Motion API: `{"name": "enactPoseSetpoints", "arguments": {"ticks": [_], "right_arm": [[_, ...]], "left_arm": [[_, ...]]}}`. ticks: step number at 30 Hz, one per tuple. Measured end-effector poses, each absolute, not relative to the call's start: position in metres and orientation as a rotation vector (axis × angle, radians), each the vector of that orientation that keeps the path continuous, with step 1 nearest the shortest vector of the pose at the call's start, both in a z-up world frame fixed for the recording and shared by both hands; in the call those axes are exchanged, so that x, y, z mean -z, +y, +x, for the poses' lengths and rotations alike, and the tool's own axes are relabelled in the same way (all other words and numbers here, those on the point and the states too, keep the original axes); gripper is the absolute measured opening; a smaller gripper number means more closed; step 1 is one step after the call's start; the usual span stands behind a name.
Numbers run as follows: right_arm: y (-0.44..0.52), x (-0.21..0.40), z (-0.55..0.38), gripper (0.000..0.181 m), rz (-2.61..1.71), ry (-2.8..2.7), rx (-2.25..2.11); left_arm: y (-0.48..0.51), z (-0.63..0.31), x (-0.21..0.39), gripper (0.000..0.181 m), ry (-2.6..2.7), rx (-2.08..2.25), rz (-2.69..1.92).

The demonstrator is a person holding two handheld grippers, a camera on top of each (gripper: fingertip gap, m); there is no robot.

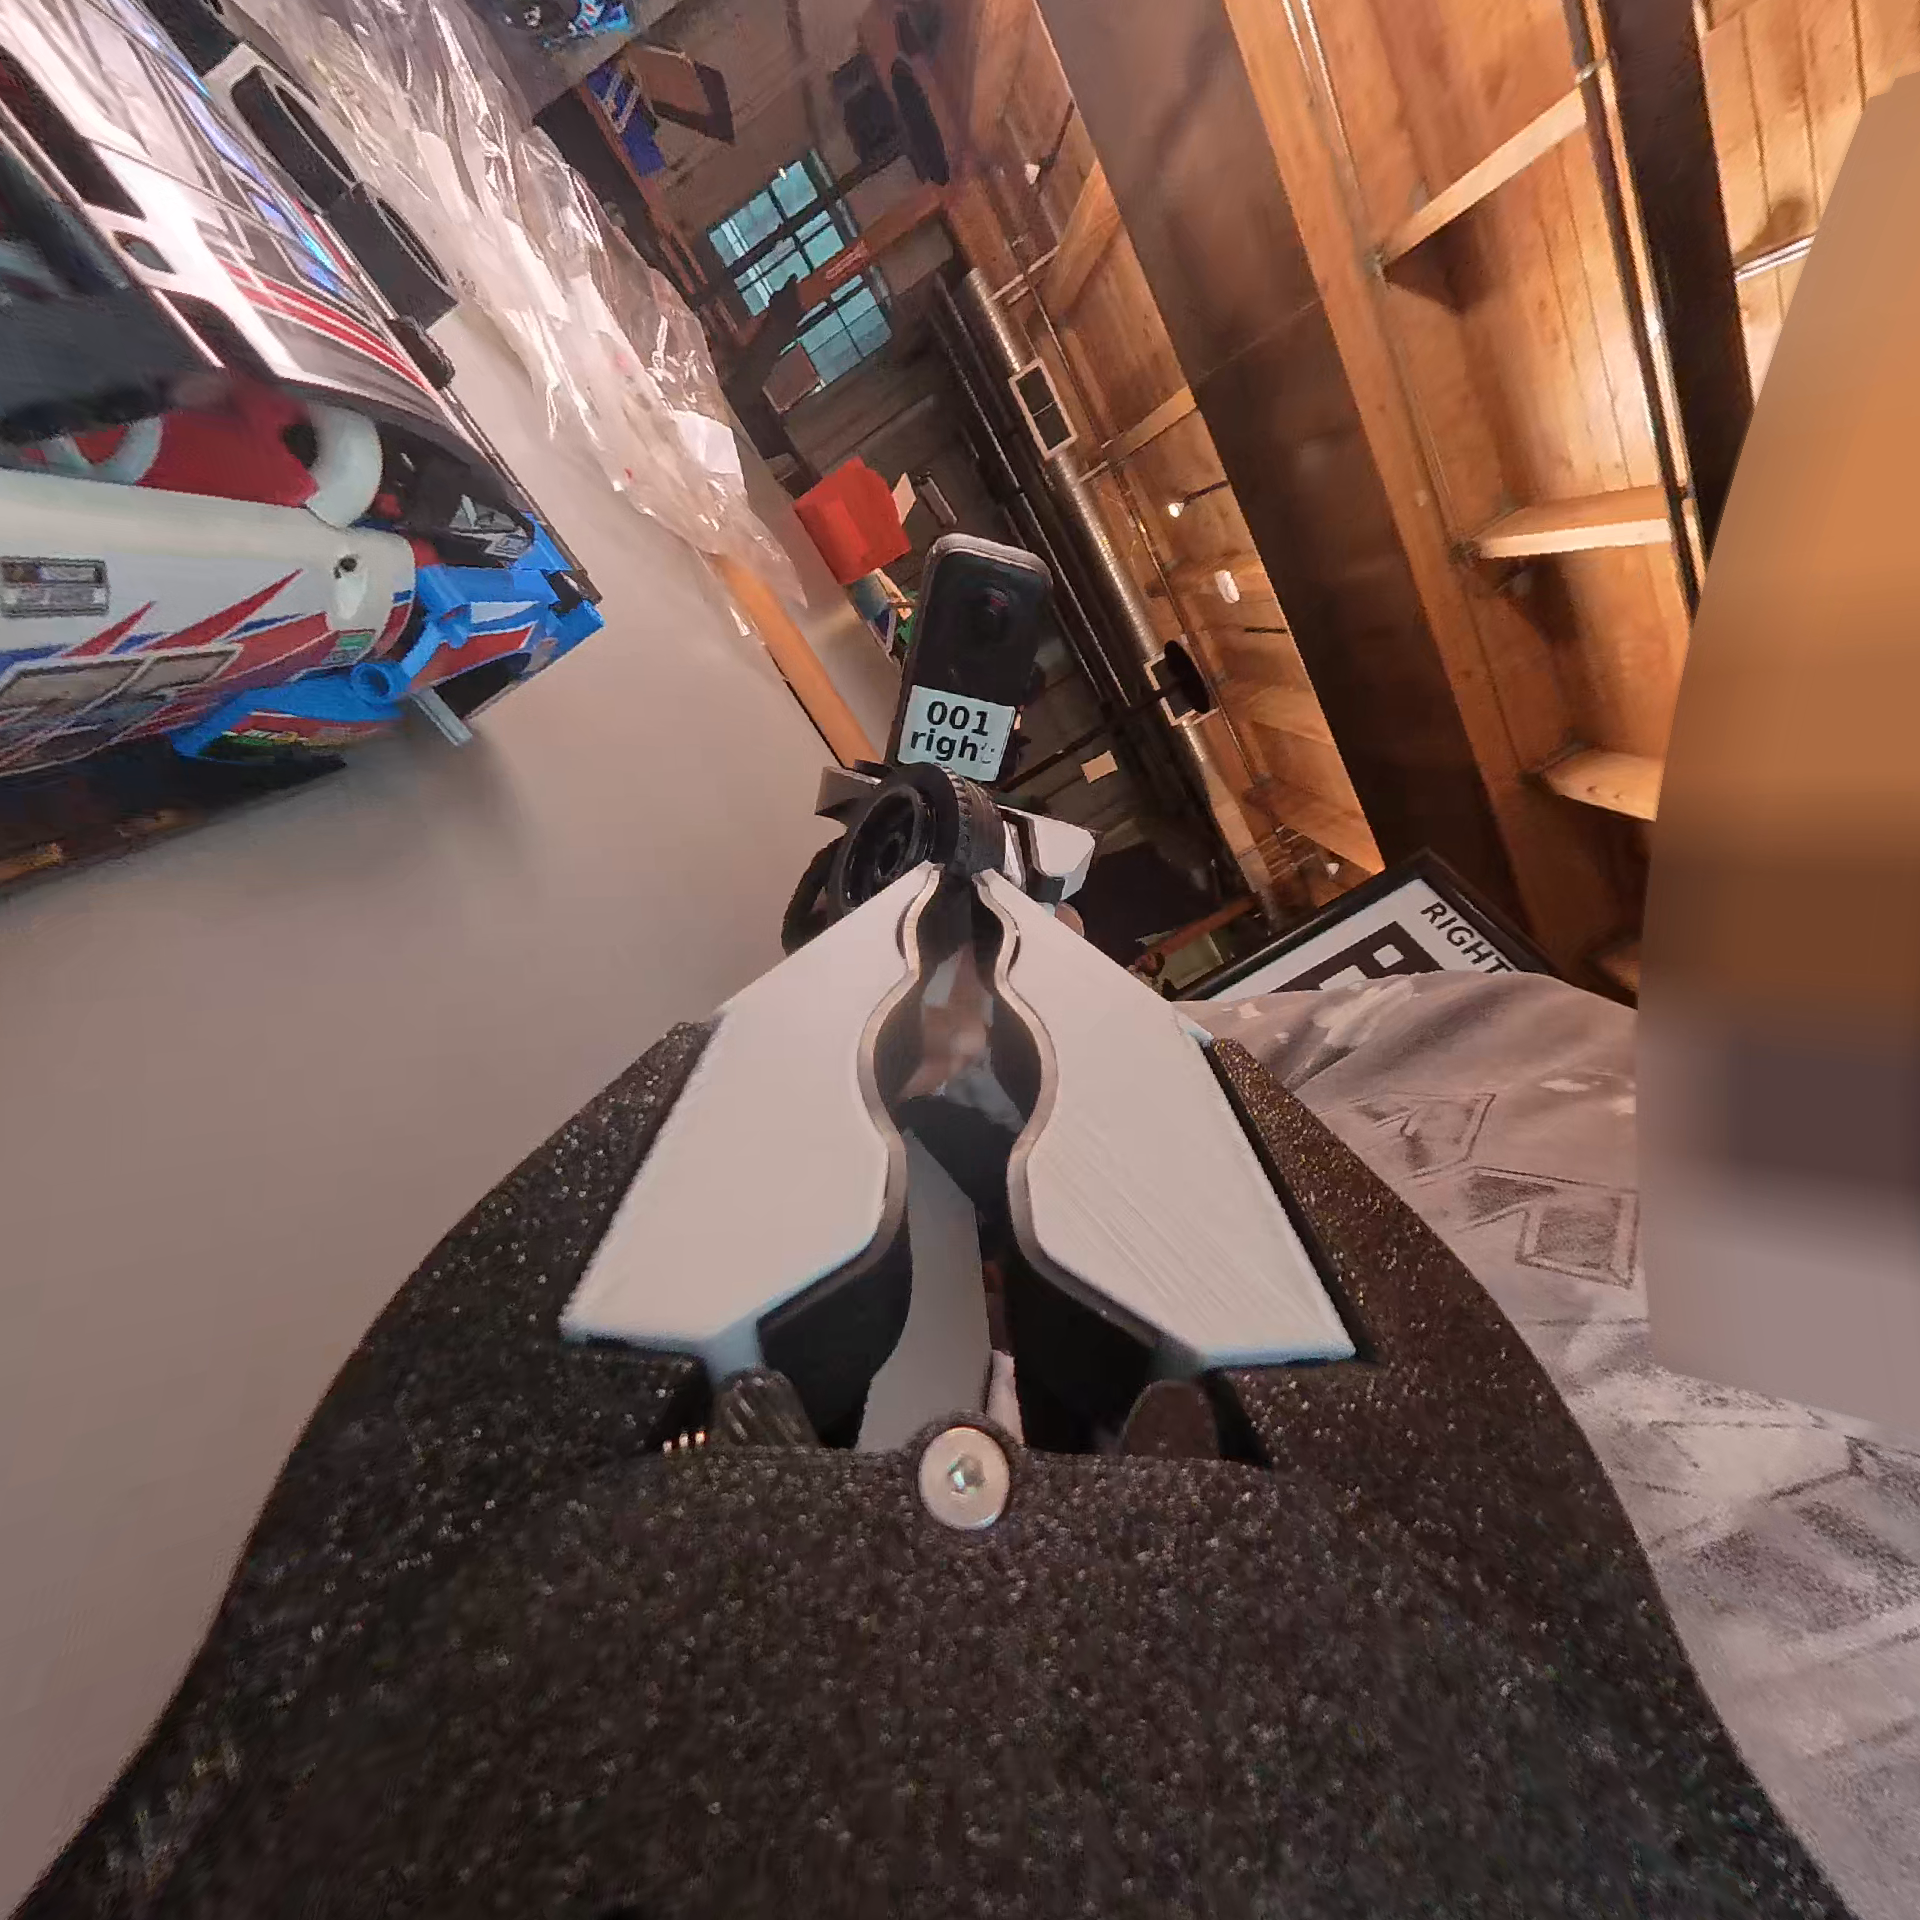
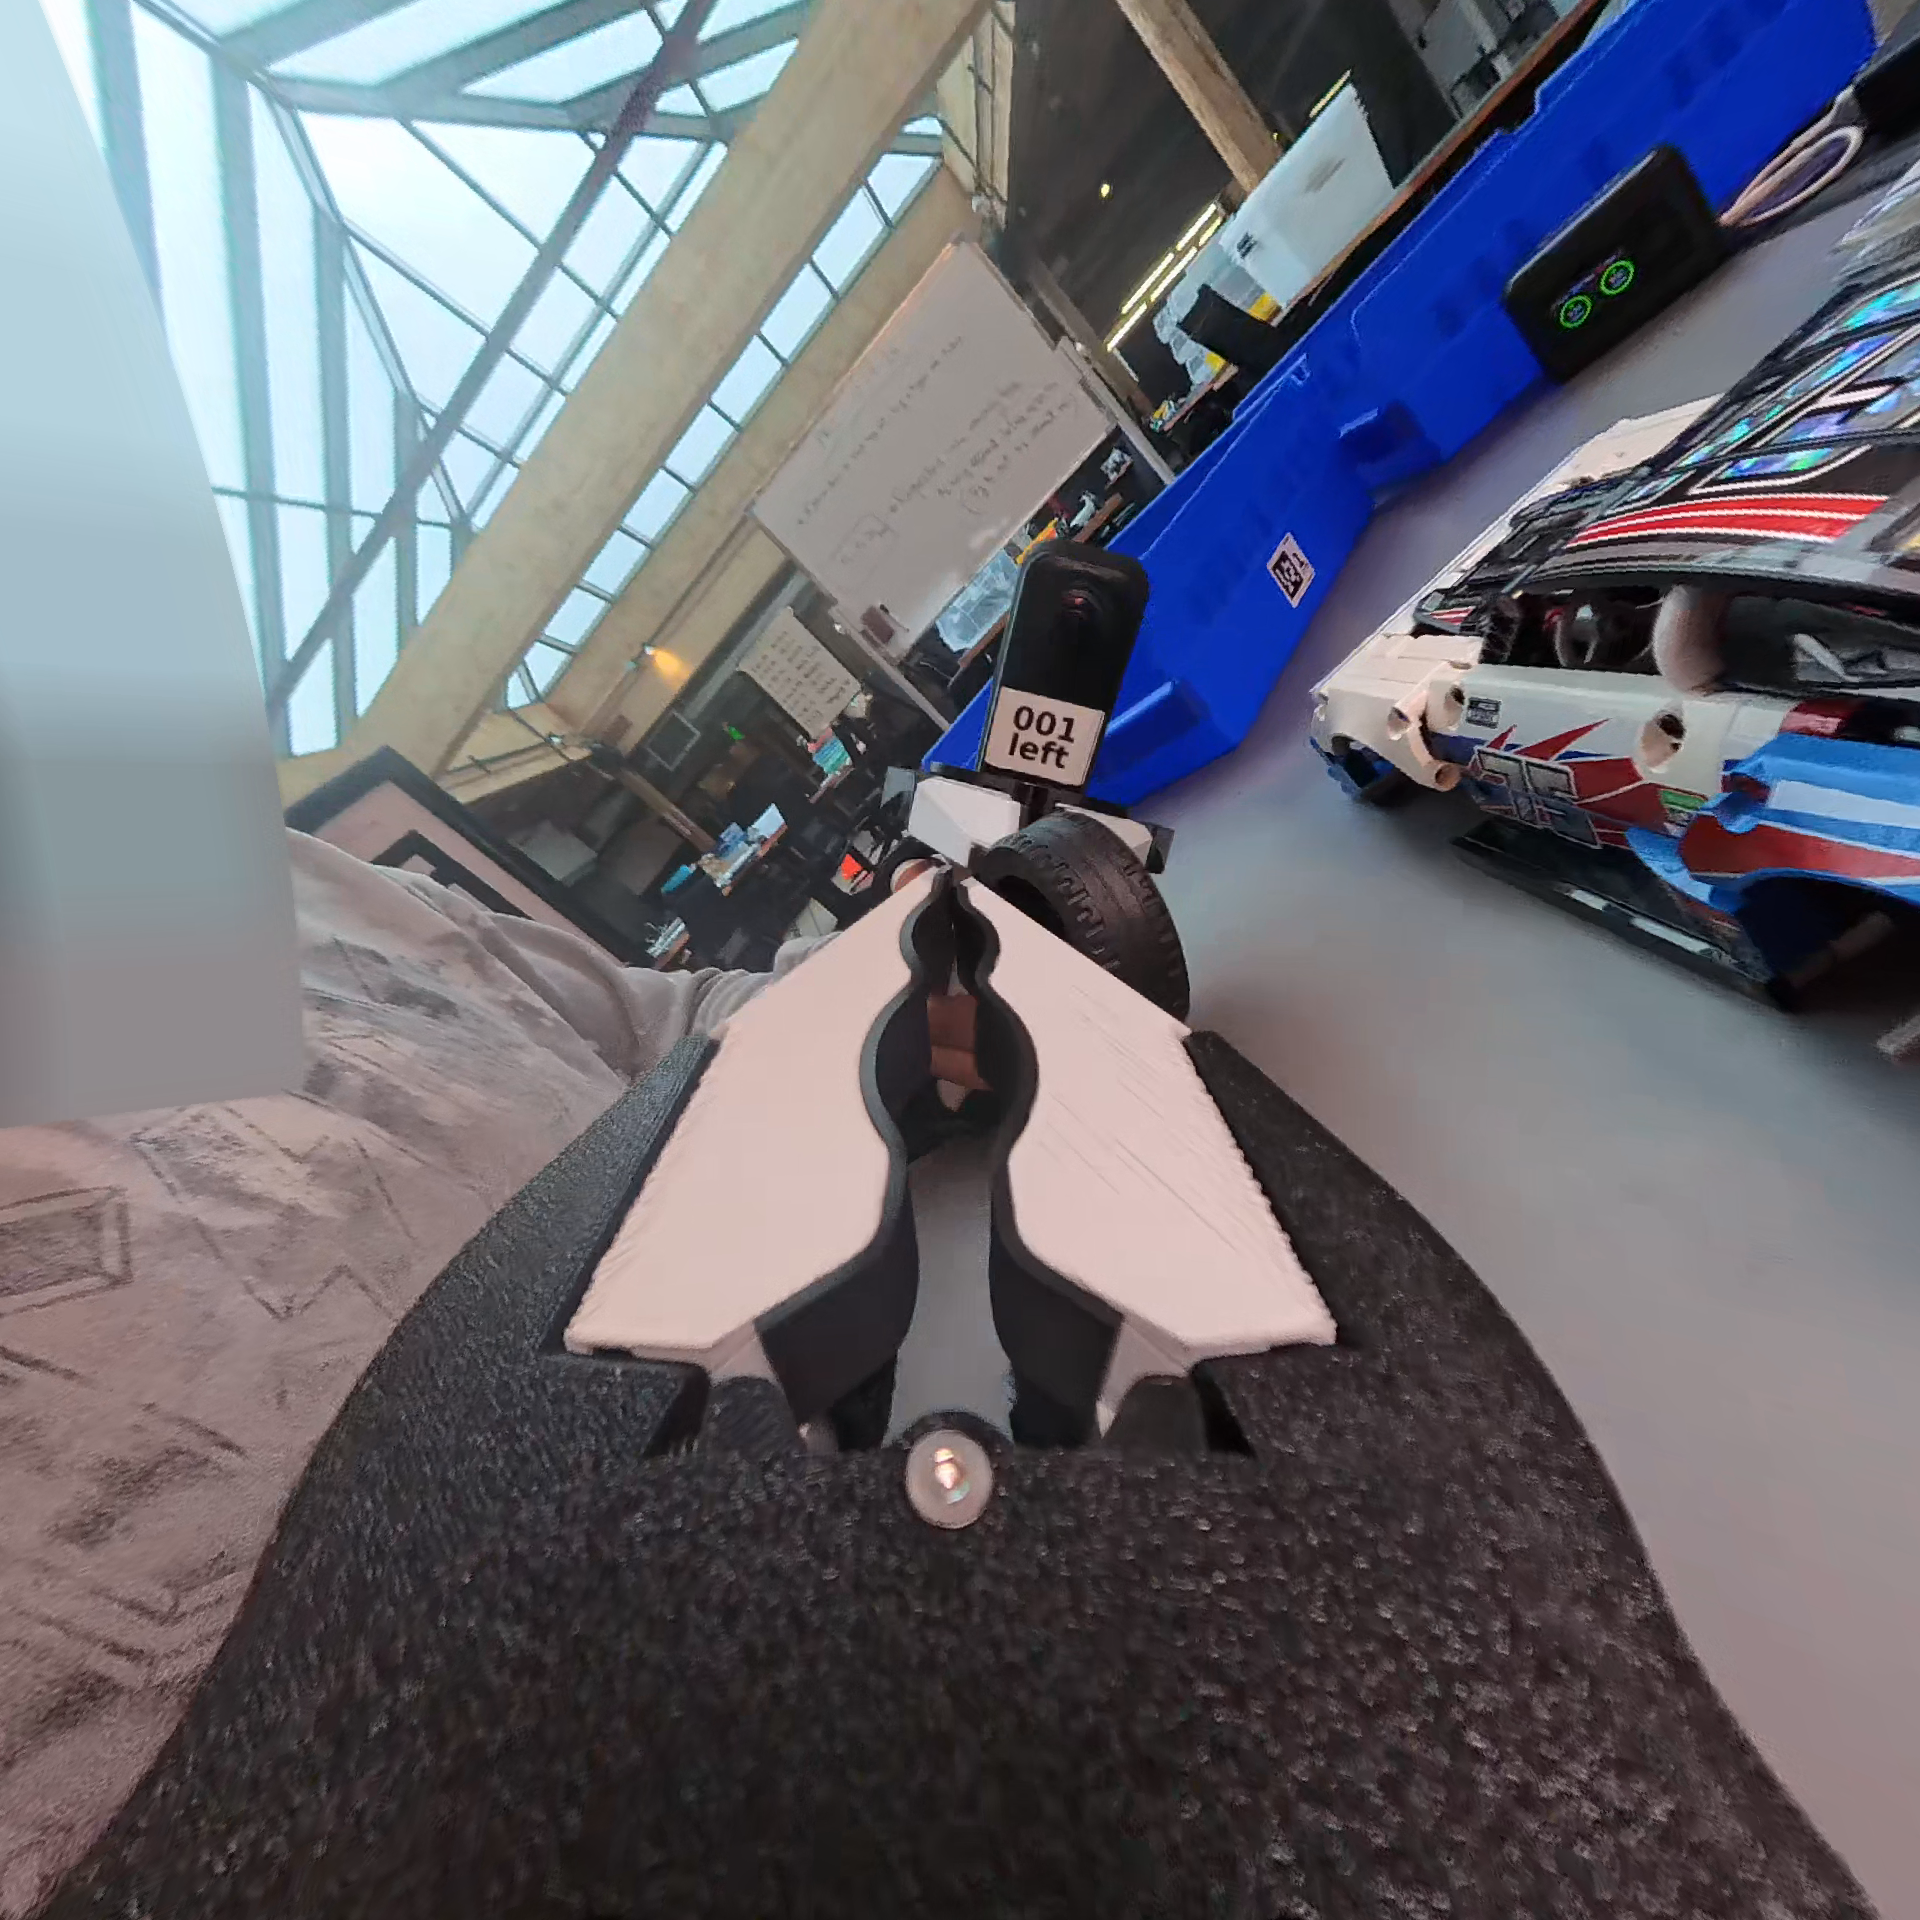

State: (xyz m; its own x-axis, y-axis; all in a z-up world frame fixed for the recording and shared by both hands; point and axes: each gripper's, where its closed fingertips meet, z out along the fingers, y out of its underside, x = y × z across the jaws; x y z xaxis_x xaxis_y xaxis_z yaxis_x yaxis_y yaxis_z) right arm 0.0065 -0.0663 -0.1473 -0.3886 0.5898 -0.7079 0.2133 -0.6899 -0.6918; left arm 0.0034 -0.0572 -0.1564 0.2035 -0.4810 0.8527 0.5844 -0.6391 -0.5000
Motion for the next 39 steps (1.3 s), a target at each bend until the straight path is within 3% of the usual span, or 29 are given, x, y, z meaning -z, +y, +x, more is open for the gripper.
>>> {"name": "enactPoseSetpoints", "arguments": {"ticks": [14,17,20,23,25,27,35,37,39], "right_arm": [[-0.045,0.204,0.014,0.002,-1.815,-1.467,-1.532],[-0.047,0.21,0.02,0.026,-1.66,-1.694,-1.254],[-0.063,0.233,0.029,0.063,-1.54,-1.97,-0.997],[-0.085,0.254,0.037,0.078,-1.489,-2.16,-0.889],[-0.089,0.261,0.036,0.074,-1.434,-2.206,-0.802],[-0.095,0.256,0.034,0.044,-1.402,-2.21,-0.849],[-0.09,0.227,0.024,0.043,-1.081,-2.115,-0.77],[-0.094,0.211,0.021,0.043,-0.982,-2.083,-0.758],[-0.094,0.201,0.02,0.044,-0.906,-2.054,-0.729]], "left_arm": [[-0.056,-0.004,0.205,0.0,0.141,1.005,-2.012],[-0.053,-0.019,0.202,0.003,0.085,0.994,-1.994],[-0.054,-0.026,0.198,0.014,0.047,1.044,-1.969],[-0.057,-0.022,0.196,0.022,0.052,1.108,-1.95],[-0.06,-0.018,0.196,0.023,0.079,1.126,-1.951],[-0.062,-0.012,0.197,0.024,0.11,1.137,-1.968],[-0.078,0.017,0.211,0.036,0.276,1.213,-2.056],[-0.082,0.025,0.21,0.034,0.302,1.279,-2.054],[-0.09,0.035,0.199,0.019,0.339,1.383,-2.001]]}}
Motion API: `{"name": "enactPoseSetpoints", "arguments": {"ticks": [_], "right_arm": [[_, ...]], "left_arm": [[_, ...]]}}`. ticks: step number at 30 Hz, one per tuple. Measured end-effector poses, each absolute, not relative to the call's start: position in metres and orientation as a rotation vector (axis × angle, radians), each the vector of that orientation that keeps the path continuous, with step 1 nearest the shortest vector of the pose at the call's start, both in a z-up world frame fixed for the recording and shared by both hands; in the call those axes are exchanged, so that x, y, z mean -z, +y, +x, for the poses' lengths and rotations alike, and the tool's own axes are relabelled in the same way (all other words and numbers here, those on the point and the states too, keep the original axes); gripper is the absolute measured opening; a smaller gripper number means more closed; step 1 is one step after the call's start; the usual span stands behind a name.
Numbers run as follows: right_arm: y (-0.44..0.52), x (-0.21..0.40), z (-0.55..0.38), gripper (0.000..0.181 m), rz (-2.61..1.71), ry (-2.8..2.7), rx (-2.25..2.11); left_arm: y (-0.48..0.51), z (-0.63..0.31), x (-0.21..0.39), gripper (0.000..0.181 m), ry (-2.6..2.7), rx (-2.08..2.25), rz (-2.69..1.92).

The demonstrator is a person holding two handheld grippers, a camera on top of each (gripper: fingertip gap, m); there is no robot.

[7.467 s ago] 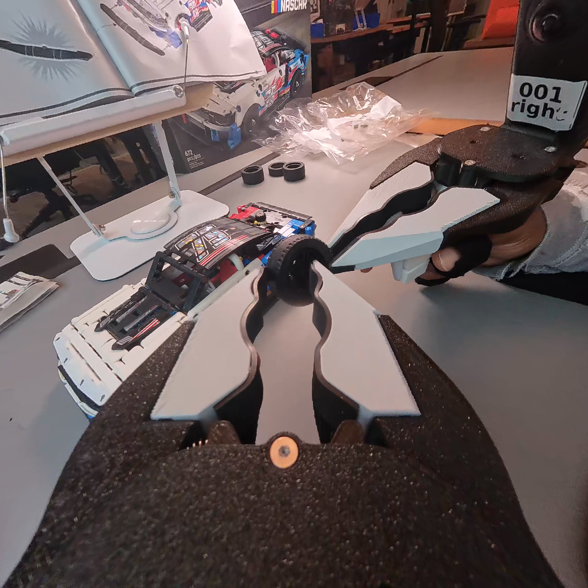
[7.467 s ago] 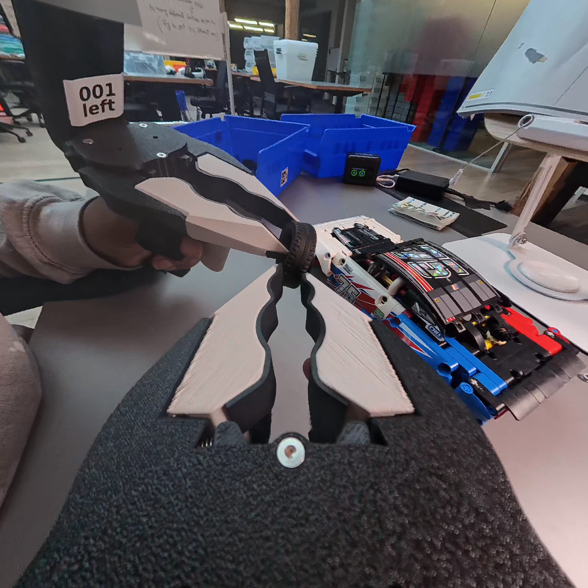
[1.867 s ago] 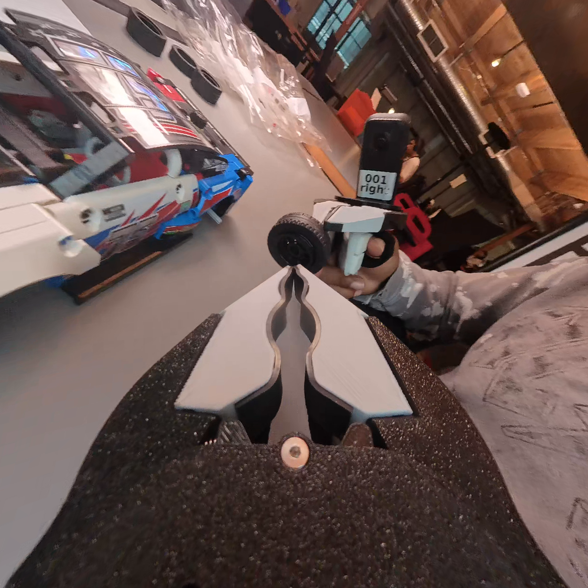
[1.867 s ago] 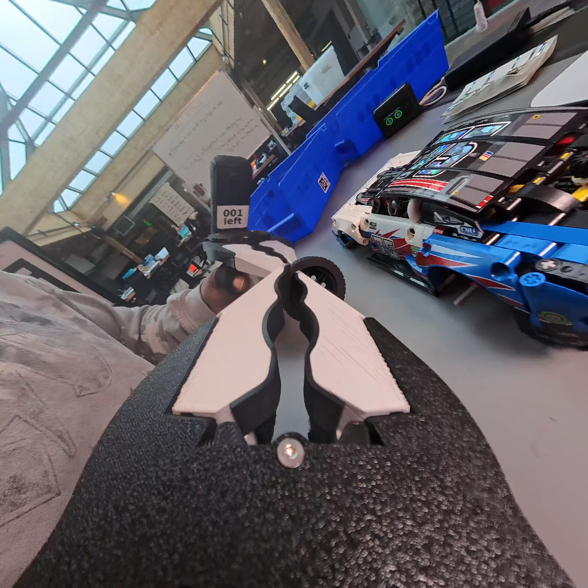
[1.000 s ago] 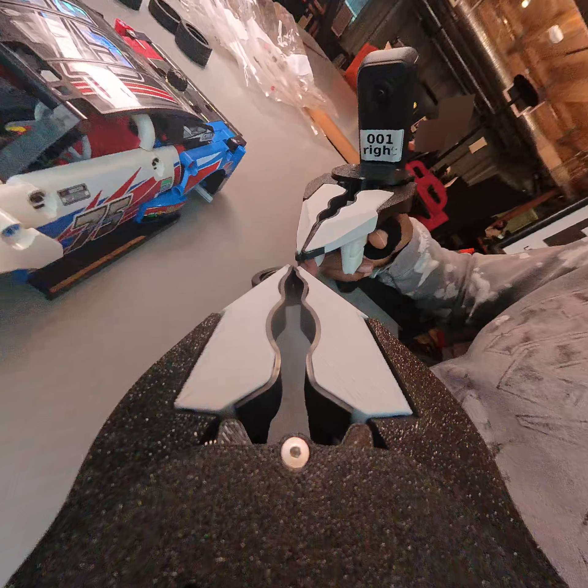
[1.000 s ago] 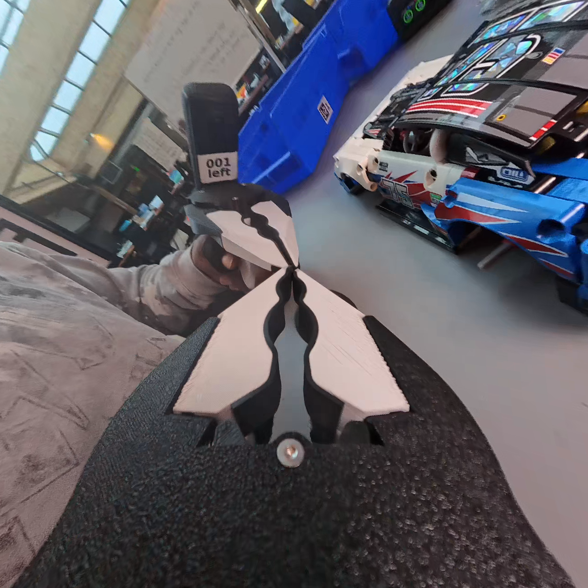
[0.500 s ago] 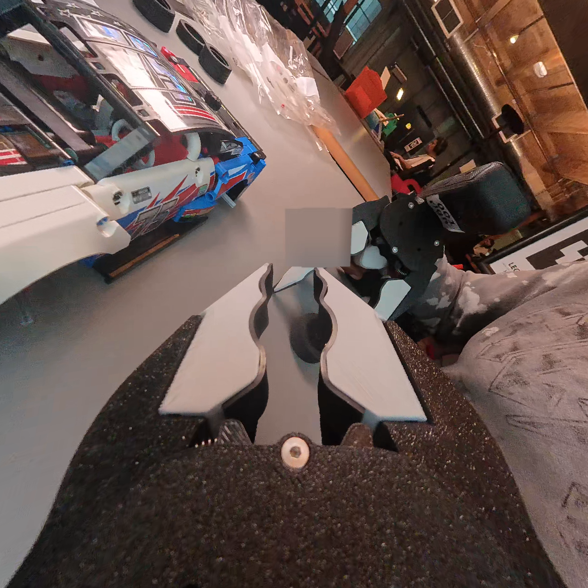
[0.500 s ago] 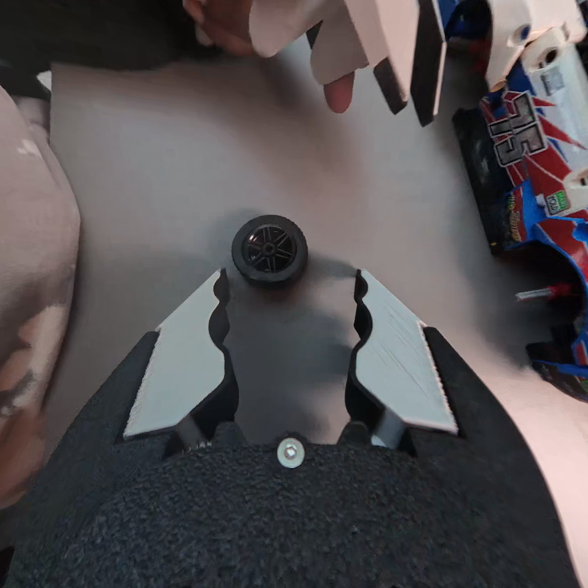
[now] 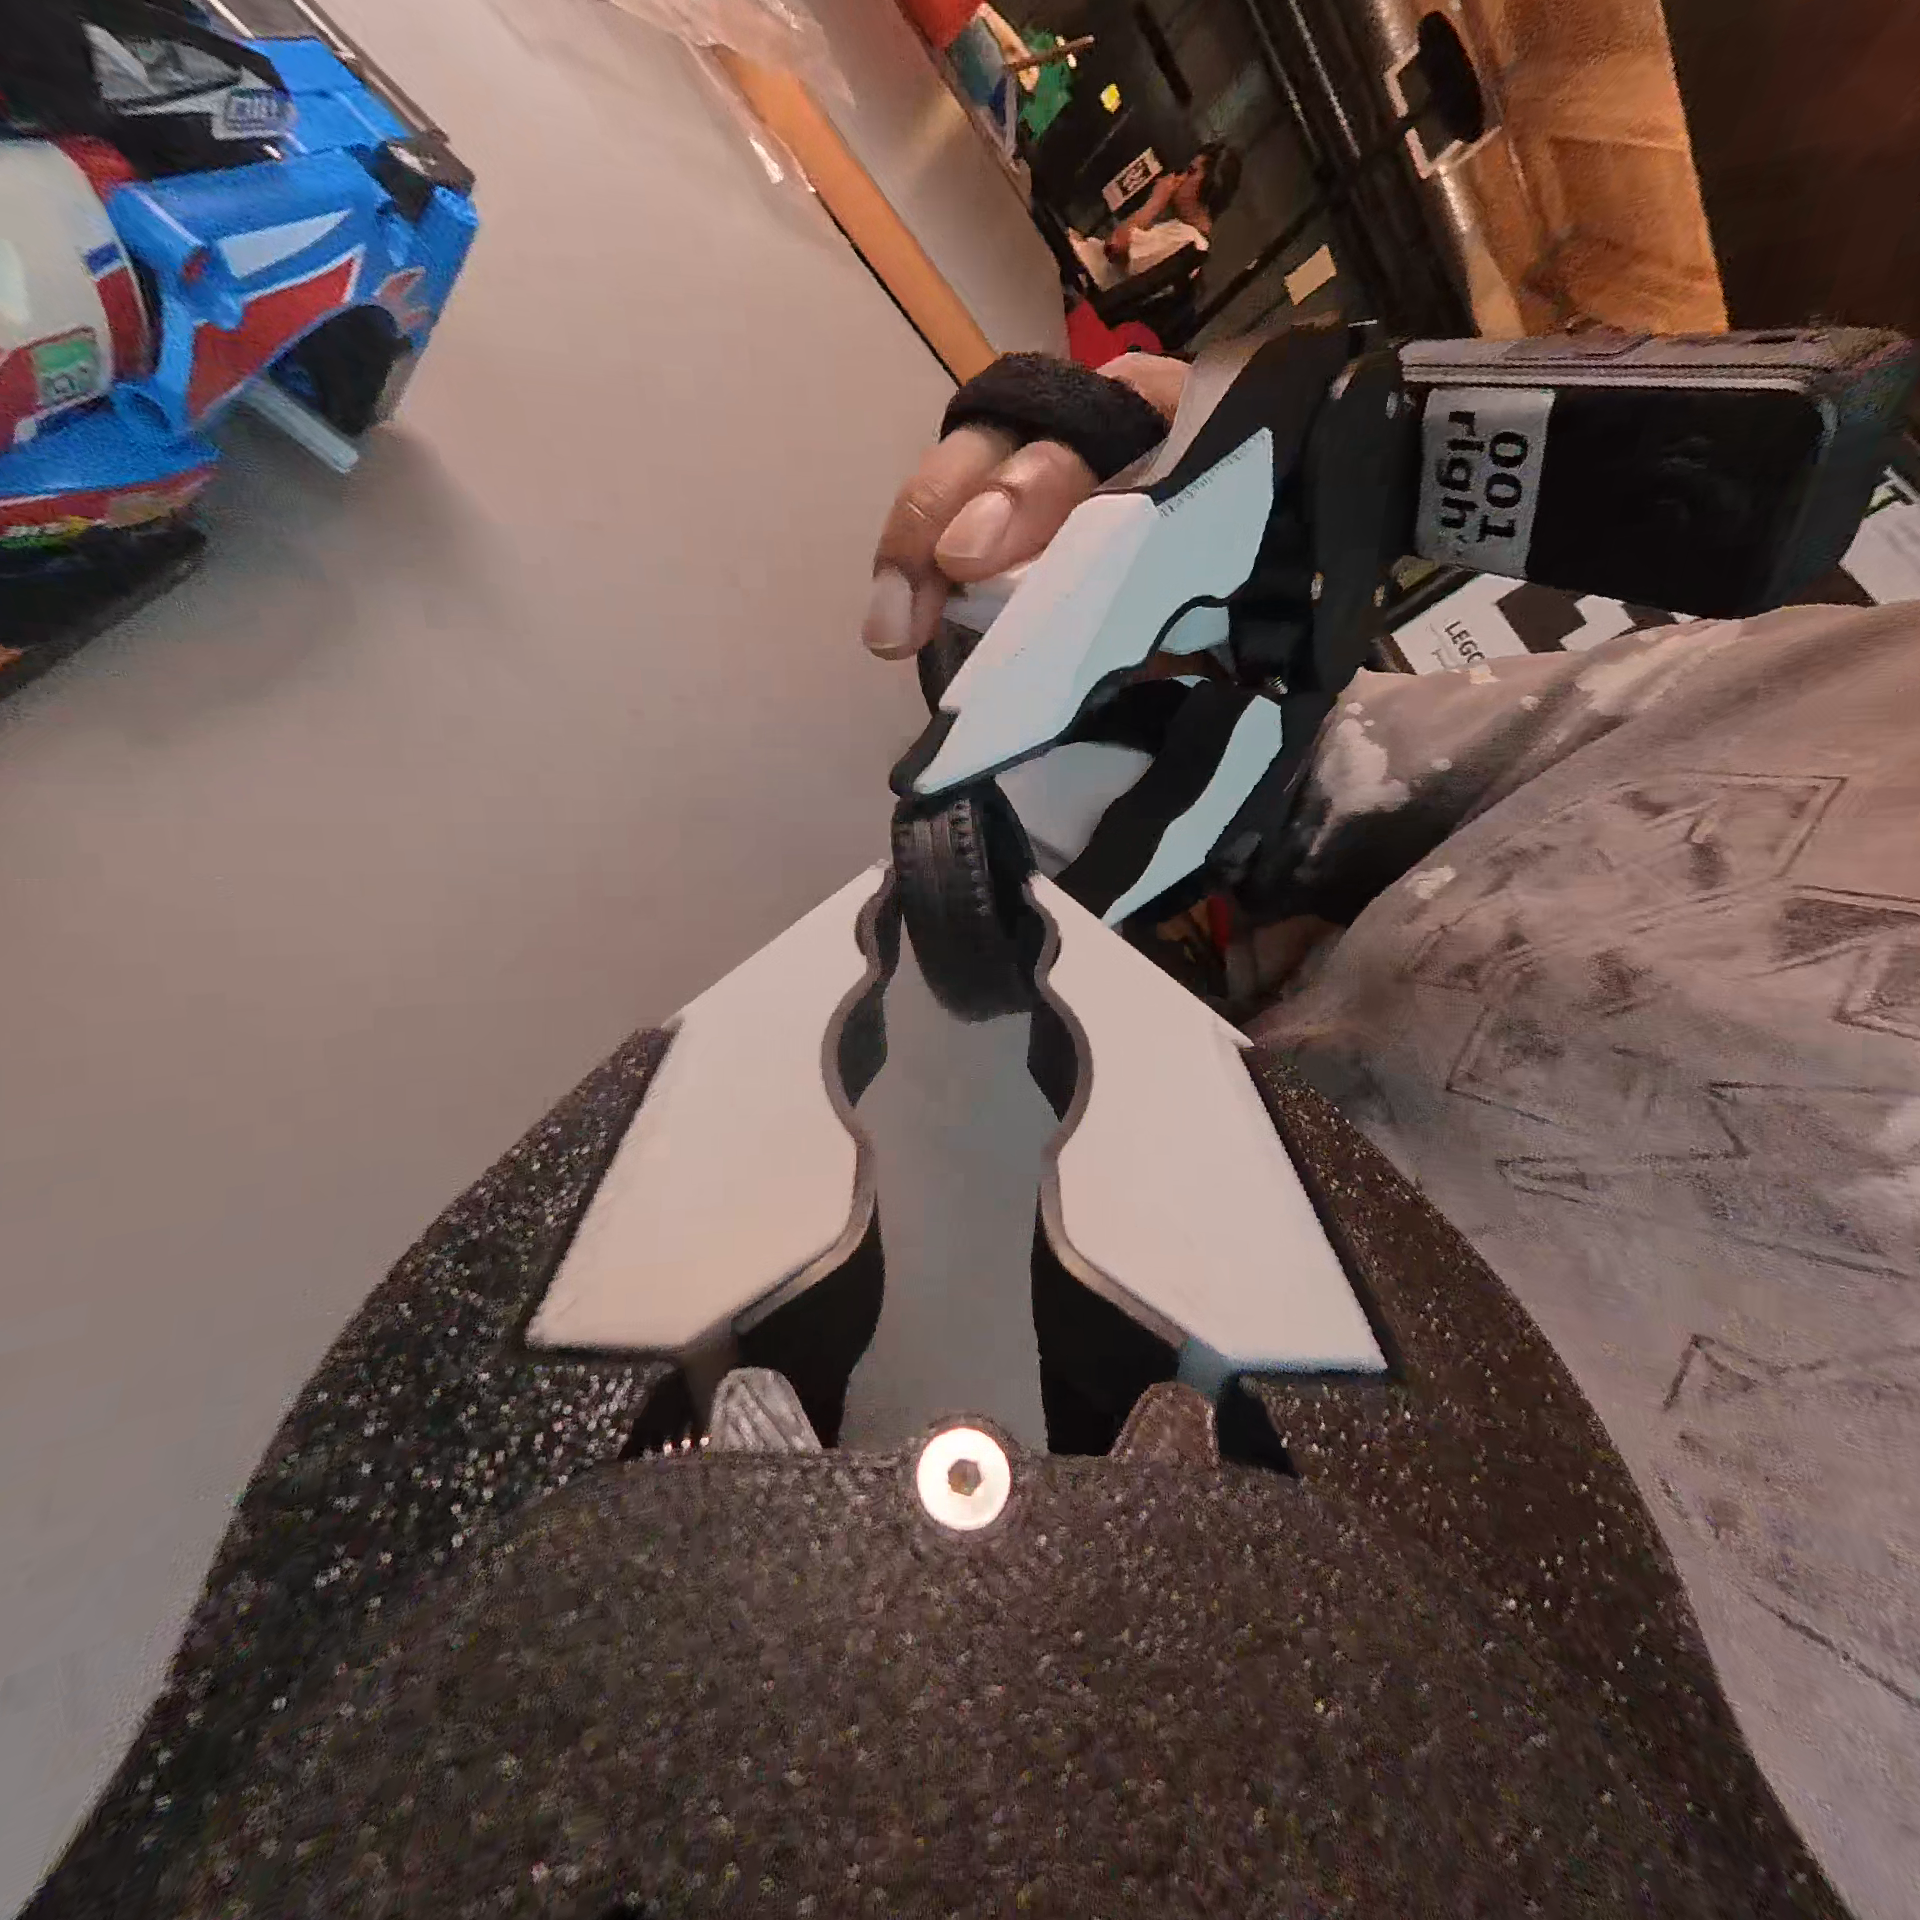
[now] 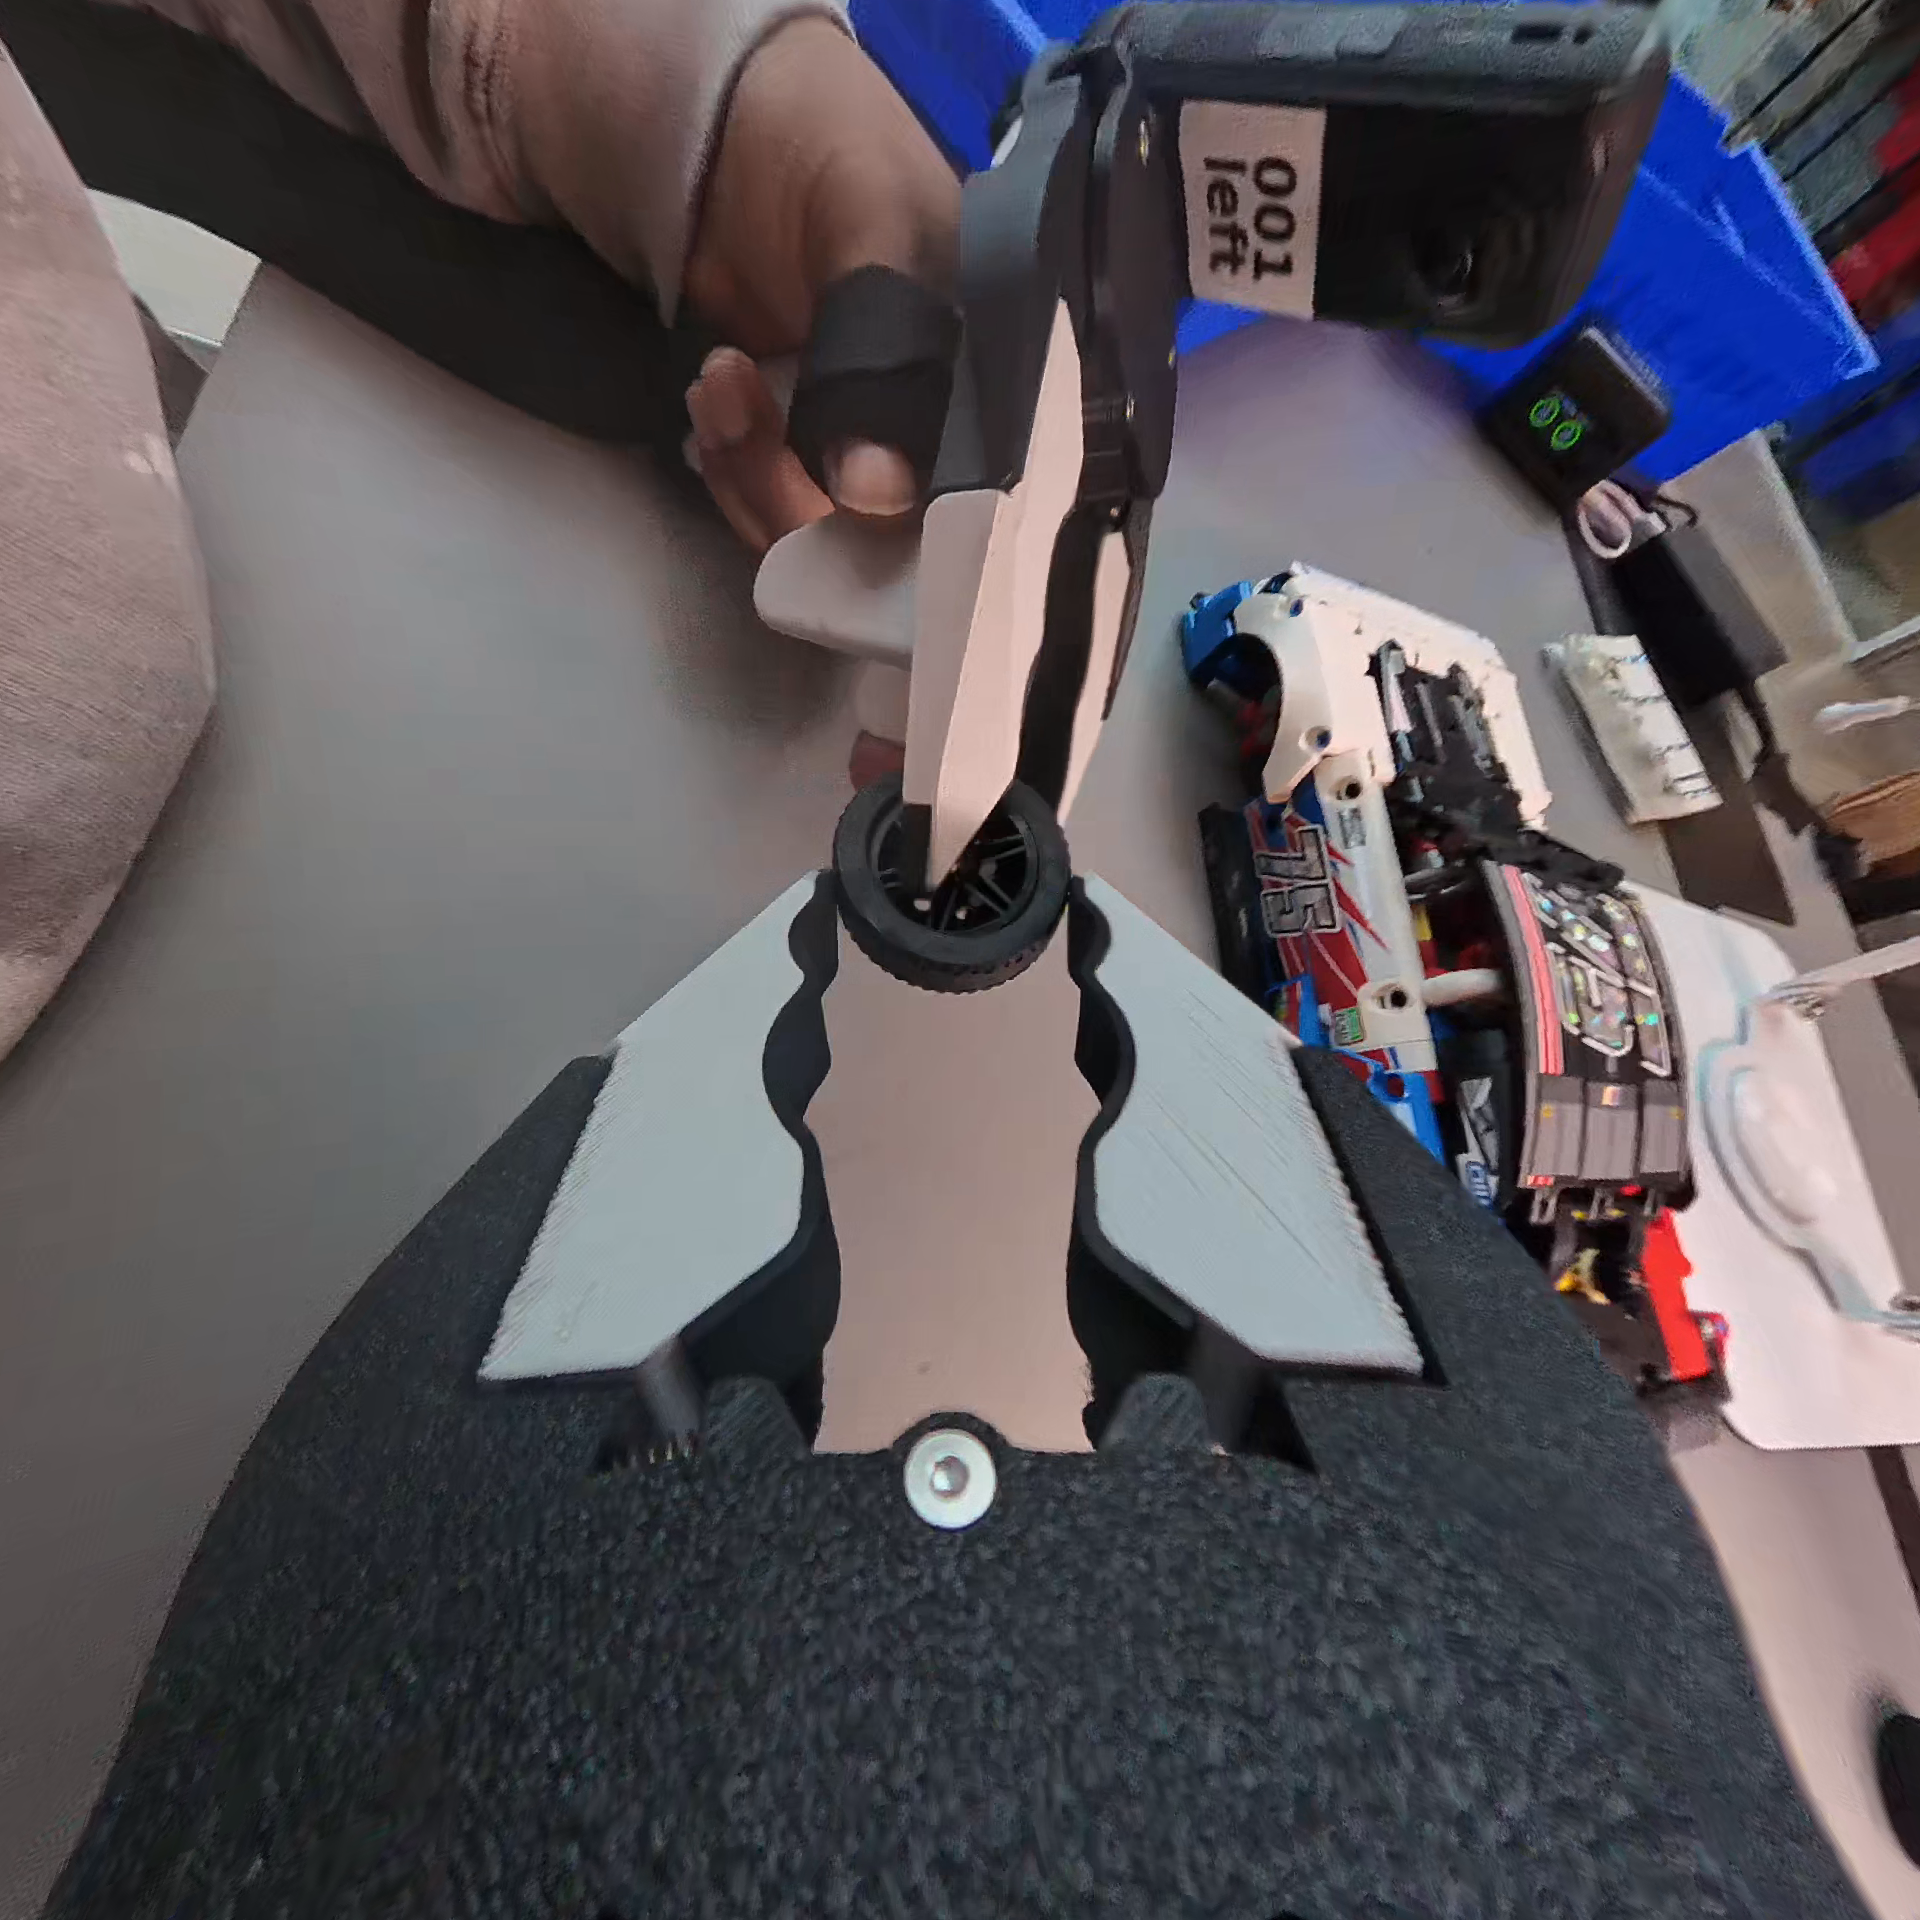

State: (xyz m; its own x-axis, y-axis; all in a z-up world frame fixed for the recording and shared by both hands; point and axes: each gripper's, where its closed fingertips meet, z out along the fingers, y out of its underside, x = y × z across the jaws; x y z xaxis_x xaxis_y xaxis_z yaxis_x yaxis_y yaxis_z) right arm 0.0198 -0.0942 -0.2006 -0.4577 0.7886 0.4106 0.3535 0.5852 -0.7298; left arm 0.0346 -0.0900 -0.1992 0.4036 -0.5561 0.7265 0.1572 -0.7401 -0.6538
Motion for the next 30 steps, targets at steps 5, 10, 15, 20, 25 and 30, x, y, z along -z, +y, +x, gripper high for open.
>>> {"name": "enactPoseSetpoints", "arguments": {"ticks": [5,10,15,20,25,30], "right_arm": [[-0.088,0.175,0.016,0.053,-1.065,-1.857,-1.013],[-0.091,0.15,0.013,0.029,-1.315,-1.597,-1.568],[-0.08,0.15,0.009,0.019,-1.328,-1.563,-1.498],[-0.084,0.147,0.013,0.015,-1.33,-1.602,-1.545],[-0.089,0.14,0.017,0.016,-1.298,-1.645,-1.631],[-0.095,0.147,0.02,0.014,-1.236,-1.754,-1.489]], "left_arm": [[-0.083,0.022,0.171,0.013,0.375,1.236,-1.827],[-0.082,0.016,0.147,0.013,0.396,1.133,-1.671],[-0.077,0.012,0.148,0.015,0.423,0.957,-1.68],[-0.083,0.016,0.151,0.013,0.507,0.931,-1.703],[-0.09,0.025,0.159,0.012,0.624,0.864,-1.73],[-0.094,0.03,0.164,0.013,0.672,0.845,-1.745]]}}
